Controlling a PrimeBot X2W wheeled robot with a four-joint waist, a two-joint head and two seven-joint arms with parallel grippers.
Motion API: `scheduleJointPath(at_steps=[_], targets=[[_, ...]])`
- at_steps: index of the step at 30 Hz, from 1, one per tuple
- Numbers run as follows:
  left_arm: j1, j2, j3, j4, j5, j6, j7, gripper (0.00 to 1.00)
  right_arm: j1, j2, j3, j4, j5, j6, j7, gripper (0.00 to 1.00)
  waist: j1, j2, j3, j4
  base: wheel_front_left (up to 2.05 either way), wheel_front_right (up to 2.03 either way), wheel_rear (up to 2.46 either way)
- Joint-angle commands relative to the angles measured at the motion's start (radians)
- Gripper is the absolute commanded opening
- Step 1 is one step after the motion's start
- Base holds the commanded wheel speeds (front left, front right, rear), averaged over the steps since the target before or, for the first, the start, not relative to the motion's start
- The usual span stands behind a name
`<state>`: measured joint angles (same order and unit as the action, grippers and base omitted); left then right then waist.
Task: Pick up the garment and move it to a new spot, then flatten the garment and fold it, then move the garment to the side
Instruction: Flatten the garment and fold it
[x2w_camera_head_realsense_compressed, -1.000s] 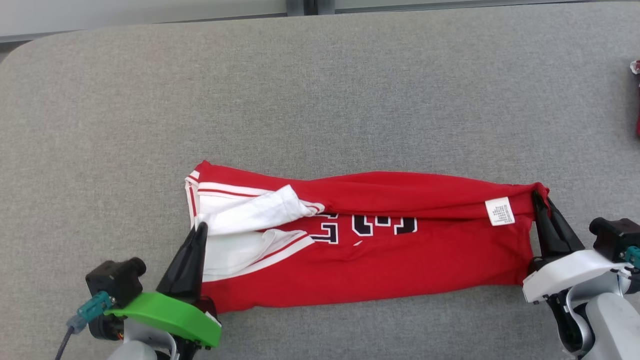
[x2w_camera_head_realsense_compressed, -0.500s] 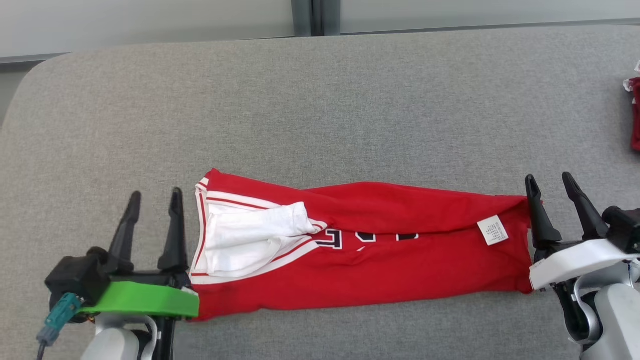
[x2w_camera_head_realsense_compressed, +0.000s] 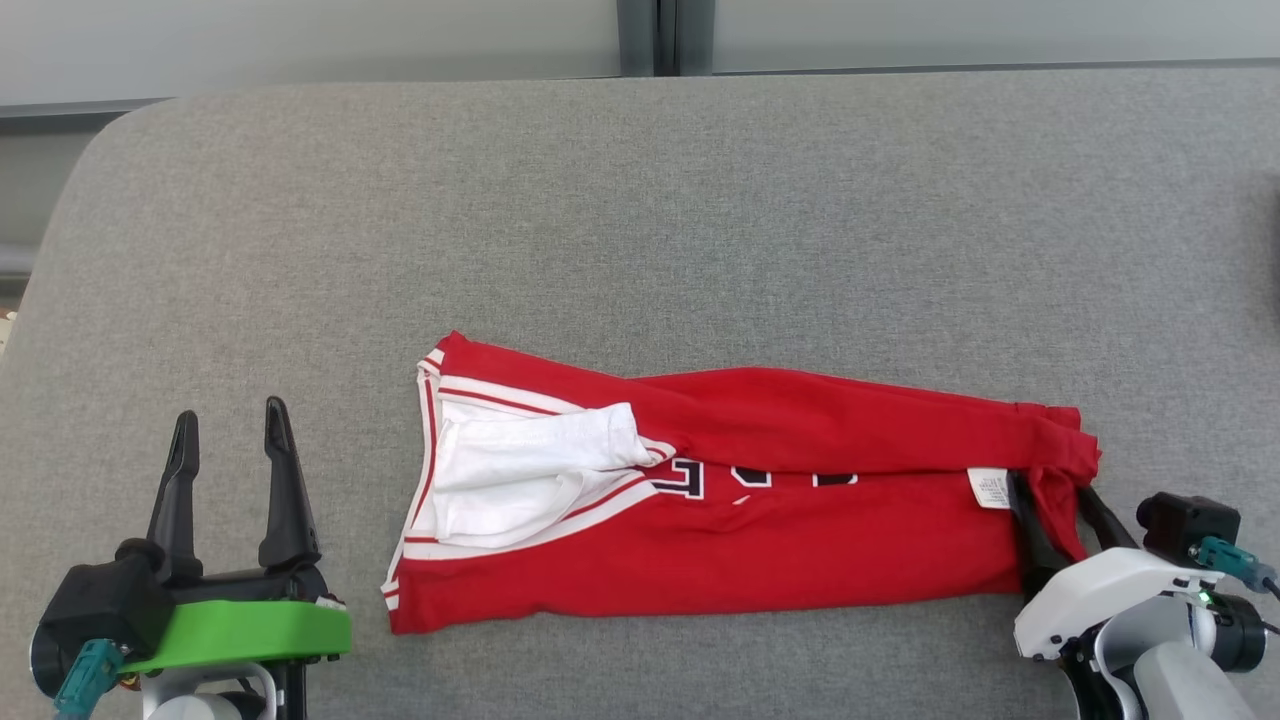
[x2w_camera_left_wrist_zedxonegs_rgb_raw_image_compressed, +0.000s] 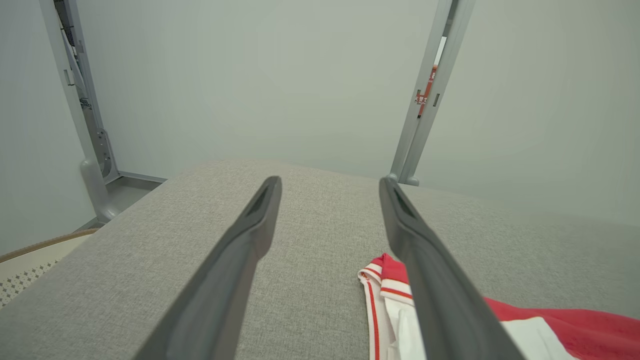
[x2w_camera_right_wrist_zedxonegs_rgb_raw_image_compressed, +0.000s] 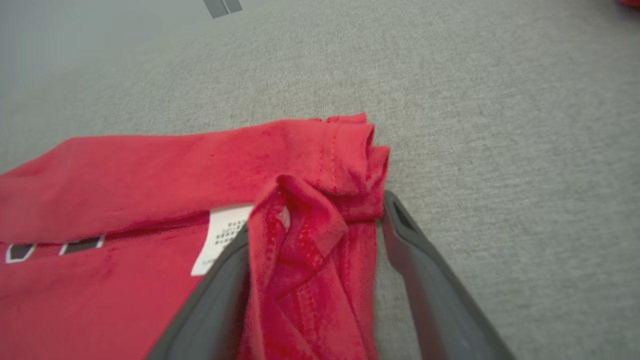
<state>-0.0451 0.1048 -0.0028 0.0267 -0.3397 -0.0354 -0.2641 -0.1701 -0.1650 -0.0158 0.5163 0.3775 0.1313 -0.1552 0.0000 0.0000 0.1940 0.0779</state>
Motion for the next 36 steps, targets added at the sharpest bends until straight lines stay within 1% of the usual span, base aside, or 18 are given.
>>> scheduleJointPath(at_steps=[1, 3, 4, 5, 6, 9, 12, 20, 24, 27, 30, 36], targets=[[0.018, -0.008, 0.016, 0.003, 0.023, -0.011, 0.000, 1.00, 0.012, 0.007, -0.001, 0.013, 0.012, -0.001, -0.001, 1.00, 0.0000, 0.0000, 0.000, 0.000, 0.00, 0.00, 0.00], [0.020, -0.018, 0.036, 0.005, 0.038, -0.024, 0.000, 1.00, 0.018, 0.021, 0.001, 0.040, 0.021, -0.001, 0.001, 1.00, 0.0000, 0.0000, 0.001, -0.001, 0.00, 0.00, 0.00], [0.020, -0.023, 0.045, 0.007, 0.047, -0.031, 0.000, 1.00, 0.017, 0.027, 0.004, 0.051, 0.024, -0.001, 0.001, 0.87, 0.0000, 0.0000, 0.001, 0.000, 0.00, 0.00, 0.00], [0.019, -0.027, 0.051, 0.009, 0.053, -0.035, 0.000, 1.00, 0.014, 0.030, 0.008, 0.058, 0.026, -0.001, -0.001, 0.45, 0.0000, 0.0000, 0.002, 0.000, 0.00, 0.00, 0.00], [0.017, -0.031, 0.059, 0.011, 0.061, -0.040, 0.000, 1.00, 0.007, 0.033, 0.014, 0.062, 0.031, -0.001, -0.007, 0.00, 0.0000, 0.0000, 0.002, 0.000, 0.00, 0.00, 0.00], [0.010, -0.041, 0.075, 0.016, 0.077, -0.051, 0.000, 1.00, -0.020, 0.034, 0.014, 0.072, 0.043, -0.001, -0.025, 0.00, 0.0000, 0.0000, 0.000, -0.002, 0.00, 0.00, 0.00], [0.009, -0.045, 0.089, 0.022, 0.083, -0.061, 0.000, 1.00, -0.048, 0.019, 0.006, 0.076, 0.051, -0.002, -0.050, 0.00, 0.0000, 0.0000, -0.009, -0.006, 0.00, 0.00, 0.00], [0.026, -0.052, 0.108, 0.027, 0.102, -0.073, 0.000, 1.00, -0.070, -0.056, -0.057, 0.086, 0.064, -0.002, -0.081, 0.00, 0.0000, 0.0000, -0.032, -0.019, 0.00, 0.00, 0.00], [0.030, -0.054, 0.110, 0.026, 0.105, -0.078, 0.000, 1.00, -0.061, -0.090, -0.077, 0.065, 0.059, -0.002, -0.092, 0.00, 0.0000, 0.0000, -0.039, -0.024, 0.00, 0.00, 0.00], [0.037, -0.054, 0.110, 0.027, 0.096, -0.075, 0.000, 1.00, -0.053, -0.097, -0.069, 0.022, 0.049, -0.002, -0.100, 0.00, 0.0000, 0.0000, -0.047, -0.033, 0.00, 0.00, 0.00], [0.040, -0.054, 0.108, 0.029, 0.092, -0.071, 0.000, 1.00, -0.040, -0.091, -0.046, -0.034, 0.033, -0.002, -0.104, 0.00, 0.0000, 0.0000, -0.055, -0.040, 0.00, 0.00, 0.00], [0.044, -0.054, 0.105, 0.029, 0.087, -0.070, 0.000, 1.00, -0.001, -0.065, 0.020, -0.203, -0.005, -0.002, -0.110, 0.00, 0.0000, 0.0000, -0.065, -0.047, 0.00, 0.00, 0.00]])
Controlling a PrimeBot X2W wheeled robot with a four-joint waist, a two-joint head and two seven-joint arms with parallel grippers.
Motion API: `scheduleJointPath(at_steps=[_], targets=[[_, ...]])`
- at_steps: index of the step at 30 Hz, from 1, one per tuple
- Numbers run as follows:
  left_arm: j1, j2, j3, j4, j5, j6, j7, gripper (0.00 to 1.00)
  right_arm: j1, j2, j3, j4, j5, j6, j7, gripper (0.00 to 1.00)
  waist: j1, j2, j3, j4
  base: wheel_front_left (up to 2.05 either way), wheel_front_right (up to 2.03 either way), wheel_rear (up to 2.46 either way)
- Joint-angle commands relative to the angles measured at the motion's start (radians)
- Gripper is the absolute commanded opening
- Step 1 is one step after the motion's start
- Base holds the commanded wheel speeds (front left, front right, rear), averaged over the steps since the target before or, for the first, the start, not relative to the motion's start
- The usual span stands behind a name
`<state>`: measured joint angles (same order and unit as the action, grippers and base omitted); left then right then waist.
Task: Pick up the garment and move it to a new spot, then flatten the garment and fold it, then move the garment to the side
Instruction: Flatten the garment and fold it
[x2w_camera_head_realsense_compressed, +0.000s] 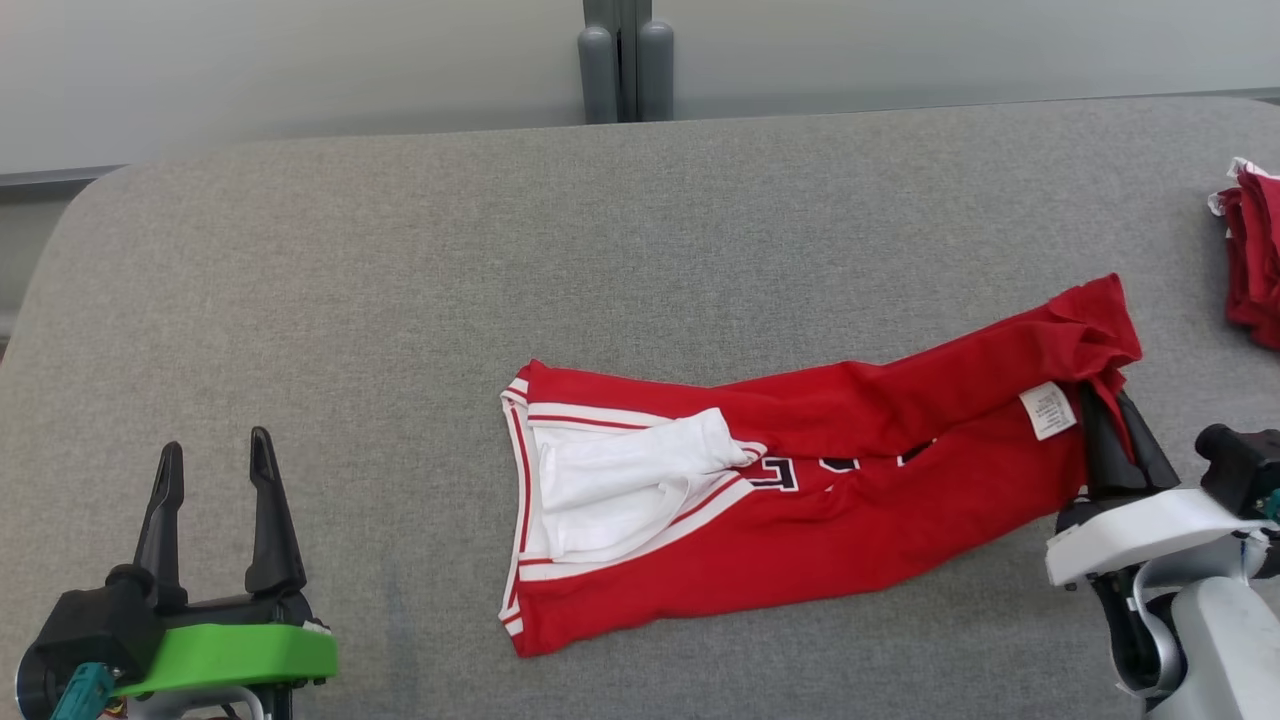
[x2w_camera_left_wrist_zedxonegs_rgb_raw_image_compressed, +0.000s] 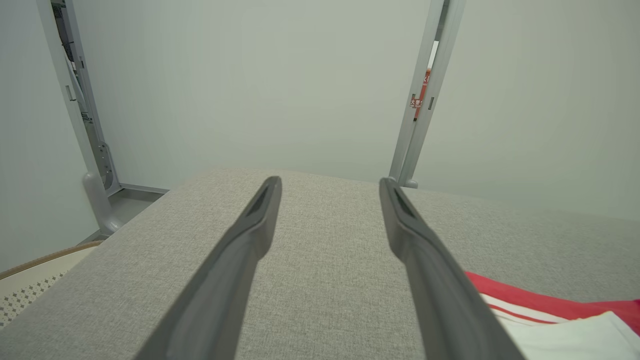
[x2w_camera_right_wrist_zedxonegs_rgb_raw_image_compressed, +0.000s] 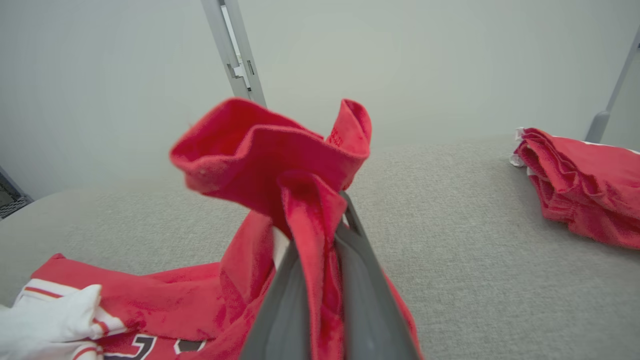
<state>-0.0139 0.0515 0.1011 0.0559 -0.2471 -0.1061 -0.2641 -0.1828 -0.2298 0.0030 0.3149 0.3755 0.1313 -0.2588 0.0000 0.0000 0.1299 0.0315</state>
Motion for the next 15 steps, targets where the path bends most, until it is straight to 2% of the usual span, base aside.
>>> scheduleJointPath(at_steps=[1, 7, 15], targets=[[0.012, -0.001, 0.000, 0.000, -0.006, 0.000, 0.000, 1.00, 0.019, 0.007, 0.016, -0.031, -0.010, -0.002, -0.007, 0.00, 0.0000, 0.0000, -0.001, 0.000, 0.00, 0.00, 0.00], [0.011, -0.001, -0.012, 0.000, -0.008, 0.004, 0.000, 1.00, 0.034, 0.029, 0.098, -0.145, -0.050, -0.001, -0.006, 0.00, 0.0000, 0.0000, -0.004, 0.013, 0.00, 0.00, 0.00], [-0.002, -0.001, -0.028, 0.004, -0.010, 0.006, 0.000, 1.00, -0.018, 0.065, 0.210, -0.161, -0.072, -0.001, 0.027, 0.00, 0.0000, 0.0000, 0.001, 0.058, 0.00, 0.00, 0.00]])
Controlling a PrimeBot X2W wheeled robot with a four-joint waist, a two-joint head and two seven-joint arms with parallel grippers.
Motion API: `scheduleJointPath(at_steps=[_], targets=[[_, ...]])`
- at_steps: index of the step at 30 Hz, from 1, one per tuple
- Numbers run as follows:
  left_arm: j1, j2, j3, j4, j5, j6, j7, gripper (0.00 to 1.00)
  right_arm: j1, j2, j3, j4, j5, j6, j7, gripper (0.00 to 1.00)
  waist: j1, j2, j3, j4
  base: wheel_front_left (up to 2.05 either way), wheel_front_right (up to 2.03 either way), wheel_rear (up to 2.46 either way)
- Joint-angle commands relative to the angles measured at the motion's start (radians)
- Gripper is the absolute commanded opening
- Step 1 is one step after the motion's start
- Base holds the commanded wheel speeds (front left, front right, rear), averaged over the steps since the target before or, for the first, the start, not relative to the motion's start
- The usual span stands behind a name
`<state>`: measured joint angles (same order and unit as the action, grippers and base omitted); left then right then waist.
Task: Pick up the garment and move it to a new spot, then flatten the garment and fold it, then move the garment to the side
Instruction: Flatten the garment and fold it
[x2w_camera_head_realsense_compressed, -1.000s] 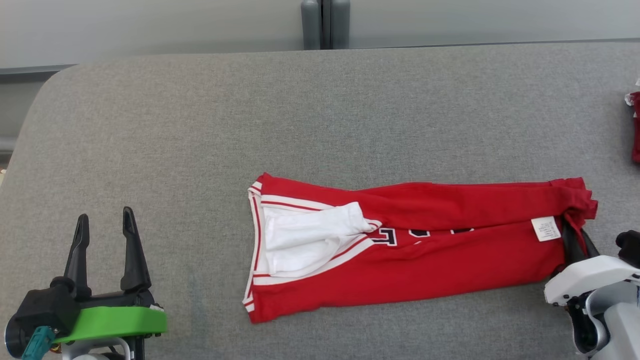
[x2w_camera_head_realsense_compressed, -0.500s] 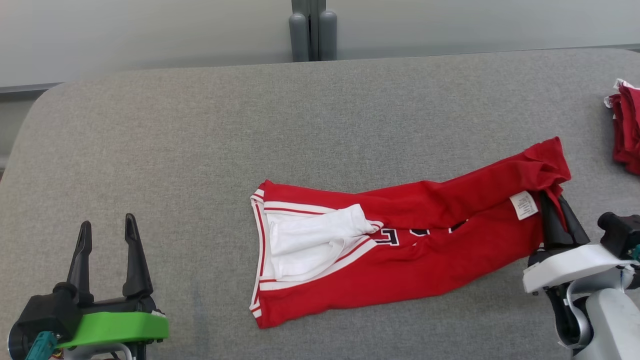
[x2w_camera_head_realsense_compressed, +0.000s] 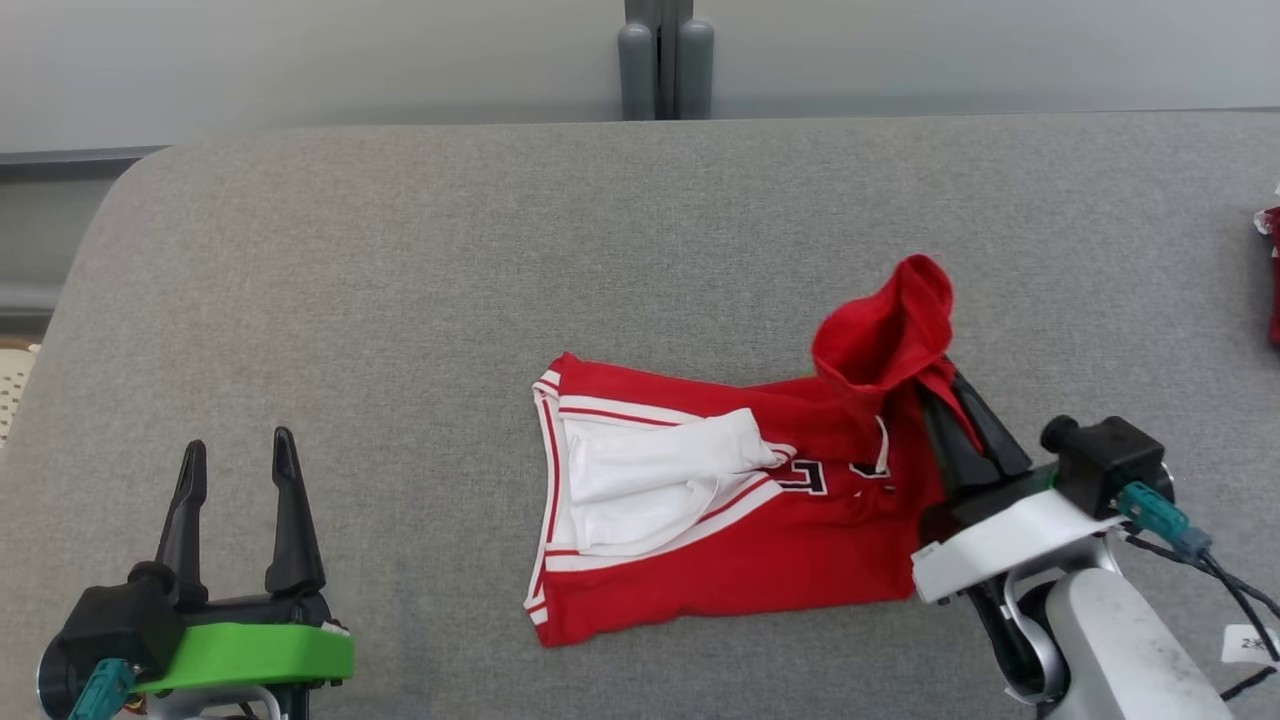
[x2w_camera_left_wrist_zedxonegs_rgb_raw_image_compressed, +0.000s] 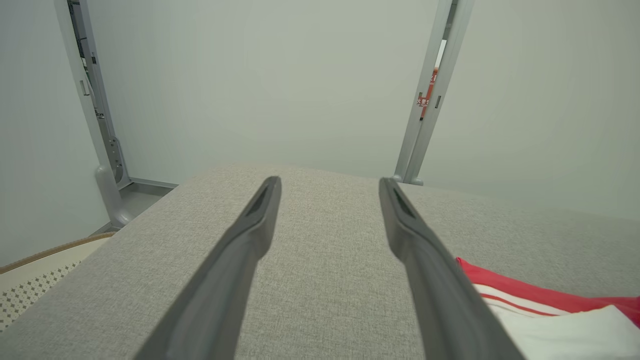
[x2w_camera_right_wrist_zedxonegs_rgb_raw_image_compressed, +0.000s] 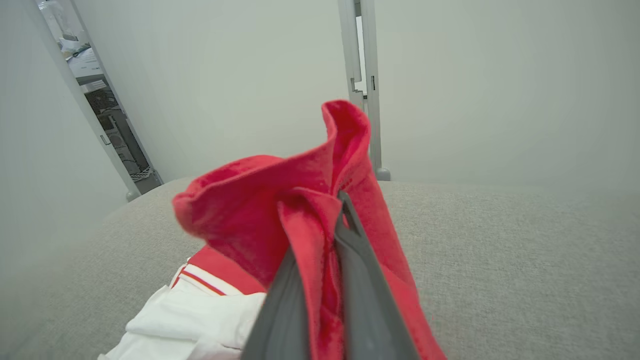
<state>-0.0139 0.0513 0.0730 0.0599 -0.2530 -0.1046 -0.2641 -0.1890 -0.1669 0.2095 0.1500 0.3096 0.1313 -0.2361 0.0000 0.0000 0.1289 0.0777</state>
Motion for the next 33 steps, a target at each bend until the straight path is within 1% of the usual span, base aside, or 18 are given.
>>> scheduleJointPath(at_steps=[1, 9, 14, 17, 23, 24, 25, 29, 32, 33], targets=[[-0.003, 0.000, -0.002, 0.000, -0.005, 0.004, 0.000, 1.00, -0.020, 0.010, 0.019, 0.011, -0.008, -0.001, 0.008, 0.00, 0.0000, 0.0000, 0.003, 0.017, 0.00, 0.00, 0.00], [-0.020, 0.000, -0.022, 0.007, -0.011, 0.007, 0.000, 1.00, -0.105, 0.078, 0.150, 0.109, -0.029, -0.001, 0.020, 0.00, 0.0000, 0.0000, 0.017, 0.060, 0.00, 0.00, 0.00], [-0.031, 0.000, -0.038, 0.010, -0.017, 0.009, 0.000, 1.00, -0.158, 0.109, 0.224, 0.209, -0.020, -0.001, 0.017, 0.00, 0.0000, 0.0000, 0.029, 0.080, 0.00, 0.00, 0.00], [-0.039, 0.000, -0.053, 0.015, -0.020, 0.011, 0.000, 1.00, -0.191, 0.114, 0.259, 0.265, 0.005, -0.001, 0.012, 0.00, 0.0000, 0.0000, 0.039, 0.093, 0.00, 0.00, 0.00], [-0.059, 0.000, -0.083, 0.030, -0.029, 0.014, 0.000, 1.00, -0.245, 0.114, 0.366, 0.329, 0.113, -0.001, -0.010, 0.00, 0.0000, 0.0000, 0.053, 0.109, 0.00, 0.00, 0.00], [-0.062, 0.000, -0.087, 0.032, -0.030, 0.015, 0.000, 1.00, -0.252, 0.115, 0.380, 0.342, 0.120, -0.001, -0.012, 0.18, 0.0000, 0.0000, 0.054, 0.111, 0.00, 0.00, 0.00], [-0.066, 0.000, -0.091, 0.033, -0.031, 0.016, 0.000, 1.00, -0.261, 0.115, 0.395, 0.355, 0.133, -0.001, -0.014, 1.00, 0.0000, 0.0000, 0.055, 0.112, 0.00, 0.00, 0.00], [-0.067, 0.000, -0.090, 0.041, -0.024, 0.016, 0.000, 1.00, -0.294, 0.115, 0.407, 0.372, 0.154, -0.001, -0.024, 1.00, 0.0000, 0.0000, 0.051, 0.104, 0.00, 0.00, 0.00], [-0.059, 0.000, -0.085, 0.044, -0.018, 0.015, 0.000, 1.00, -0.304, 0.115, 0.379, 0.352, 0.148, -0.001, -0.029, 1.00, 0.0000, 0.0000, 0.040, 0.086, 0.00, 0.00, 0.00], [-0.055, 0.000, -0.082, 0.045, -0.016, 0.015, 0.000, 1.00, -0.308, 0.114, 0.354, 0.335, 0.136, -0.001, -0.030, 1.00, 0.0000, 0.0000, 0.035, 0.078, 0.00, 0.00, 0.00]])
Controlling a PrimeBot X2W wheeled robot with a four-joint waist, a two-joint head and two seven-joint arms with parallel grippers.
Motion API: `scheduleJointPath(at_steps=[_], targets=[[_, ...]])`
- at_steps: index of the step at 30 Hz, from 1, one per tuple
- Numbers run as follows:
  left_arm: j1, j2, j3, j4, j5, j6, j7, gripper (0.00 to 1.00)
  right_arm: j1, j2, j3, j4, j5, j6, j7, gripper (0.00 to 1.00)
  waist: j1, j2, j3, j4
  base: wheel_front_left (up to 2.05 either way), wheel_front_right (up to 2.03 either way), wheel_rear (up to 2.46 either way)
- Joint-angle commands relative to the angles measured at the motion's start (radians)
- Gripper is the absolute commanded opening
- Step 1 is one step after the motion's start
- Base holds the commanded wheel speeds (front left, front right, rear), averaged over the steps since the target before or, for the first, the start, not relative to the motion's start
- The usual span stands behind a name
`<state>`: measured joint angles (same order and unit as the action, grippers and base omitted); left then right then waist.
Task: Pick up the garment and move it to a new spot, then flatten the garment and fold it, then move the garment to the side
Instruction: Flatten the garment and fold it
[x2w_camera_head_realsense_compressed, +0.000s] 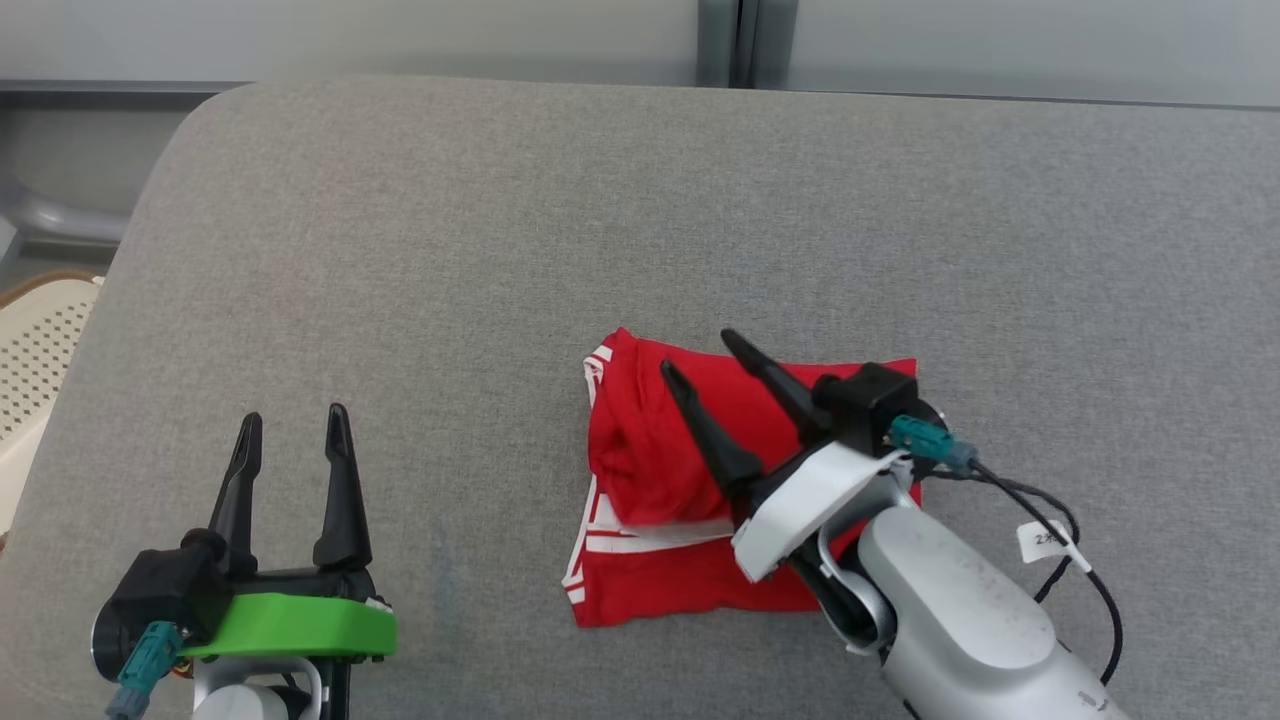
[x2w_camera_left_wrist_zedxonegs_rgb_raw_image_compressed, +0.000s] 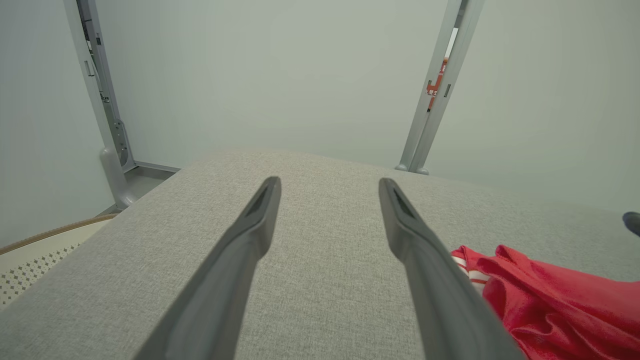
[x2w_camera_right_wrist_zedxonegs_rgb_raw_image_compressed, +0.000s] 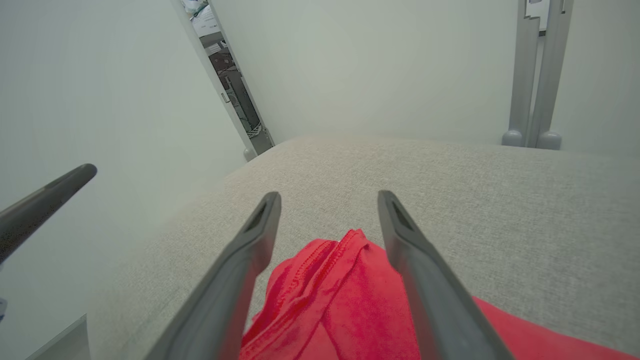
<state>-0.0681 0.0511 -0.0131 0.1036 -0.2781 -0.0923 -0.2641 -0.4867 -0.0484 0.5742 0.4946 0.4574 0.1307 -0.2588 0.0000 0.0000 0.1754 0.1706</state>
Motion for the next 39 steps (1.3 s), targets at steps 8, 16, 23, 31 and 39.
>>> scheduleJointPath(at_steps=[8, 16, 23, 31, 39], targets=[[0.017, 0.000, 0.011, -0.011, 0.015, 0.003, 0.000, 1.00, 0.067, -0.043, -0.257, -0.147, -0.146, 0.000, -0.007, 1.00, 0.0000, 0.0000, -0.037, -0.068, 0.00, 0.00, 0.00], [0.033, 0.000, 0.023, -0.010, 0.027, 0.001, 0.000, 1.00, 0.220, -0.121, -0.434, -0.248, -0.184, 0.000, -0.007, 1.00, 0.0000, 0.0000, -0.060, -0.106, 0.00, 0.00, 0.00], [0.056, 0.000, 0.049, -0.005, 0.045, 0.002, 0.000, 1.00, 0.377, -0.117, -0.494, -0.331, -0.192, 0.000, -0.007, 1.00, 0.0000, 0.0000, -0.089, -0.135, 0.00, 0.00, 0.00], [0.078, 0.000, 0.067, 0.018, 0.071, 0.003, 0.000, 1.00, 0.491, -0.081, -0.515, -0.389, -0.206, 0.000, -0.007, 1.00, 0.0000, 0.0000, -0.119, -0.152, 0.00, 0.00, 0.00], [0.098, 0.005, 0.073, 0.038, 0.091, -0.004, 0.000, 1.00, 0.531, -0.063, -0.528, -0.416, -0.218, 0.000, 0.019, 1.00, 0.0000, 0.0000, -0.147, -0.149, 0.00, 0.00, 0.00]])
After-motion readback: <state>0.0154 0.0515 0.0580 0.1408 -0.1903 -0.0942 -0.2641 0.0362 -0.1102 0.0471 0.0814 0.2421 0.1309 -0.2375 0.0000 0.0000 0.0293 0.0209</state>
